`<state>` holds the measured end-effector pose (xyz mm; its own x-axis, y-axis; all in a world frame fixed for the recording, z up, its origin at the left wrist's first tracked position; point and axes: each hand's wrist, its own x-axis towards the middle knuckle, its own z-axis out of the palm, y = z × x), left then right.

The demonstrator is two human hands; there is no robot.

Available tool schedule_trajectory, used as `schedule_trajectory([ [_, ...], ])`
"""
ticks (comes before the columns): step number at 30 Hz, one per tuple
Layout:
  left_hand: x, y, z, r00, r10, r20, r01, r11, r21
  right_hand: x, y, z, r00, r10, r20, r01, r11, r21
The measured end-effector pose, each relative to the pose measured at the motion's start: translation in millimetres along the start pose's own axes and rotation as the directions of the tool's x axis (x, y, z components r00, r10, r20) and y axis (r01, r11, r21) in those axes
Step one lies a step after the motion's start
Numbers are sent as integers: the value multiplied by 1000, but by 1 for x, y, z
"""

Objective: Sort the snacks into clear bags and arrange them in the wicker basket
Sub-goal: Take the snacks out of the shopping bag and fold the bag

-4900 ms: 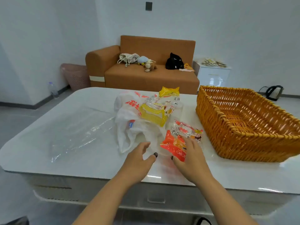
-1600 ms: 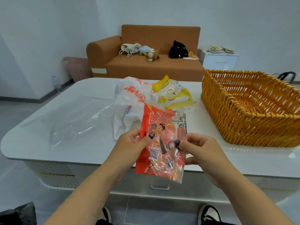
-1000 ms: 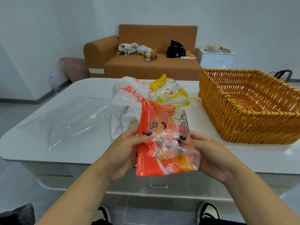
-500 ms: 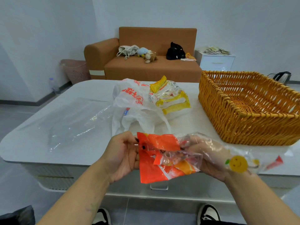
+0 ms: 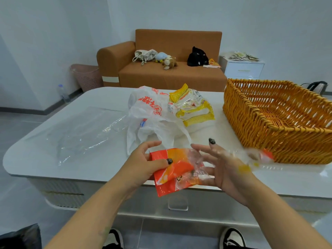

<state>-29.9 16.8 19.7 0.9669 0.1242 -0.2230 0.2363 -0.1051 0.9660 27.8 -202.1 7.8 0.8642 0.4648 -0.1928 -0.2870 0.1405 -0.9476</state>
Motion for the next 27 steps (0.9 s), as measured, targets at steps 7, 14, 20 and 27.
schedule_trajectory([
  [7,-4,1,-2,988,127,-92,-110,980,167,6,1,21,999,35,-21,-37,994,-105],
  [14,-8,2,-11,1000,28,-3,-28,998,51,7,10,39,969,-198,-146,160,958,-238],
  [20,-18,1,-18,965,194,-175,-142,952,273,1,15,52,972,-202,-121,150,927,-343],
  [27,-39,-2,-27,856,355,-376,-183,889,421,-14,17,55,990,126,-59,-139,911,-387],
])
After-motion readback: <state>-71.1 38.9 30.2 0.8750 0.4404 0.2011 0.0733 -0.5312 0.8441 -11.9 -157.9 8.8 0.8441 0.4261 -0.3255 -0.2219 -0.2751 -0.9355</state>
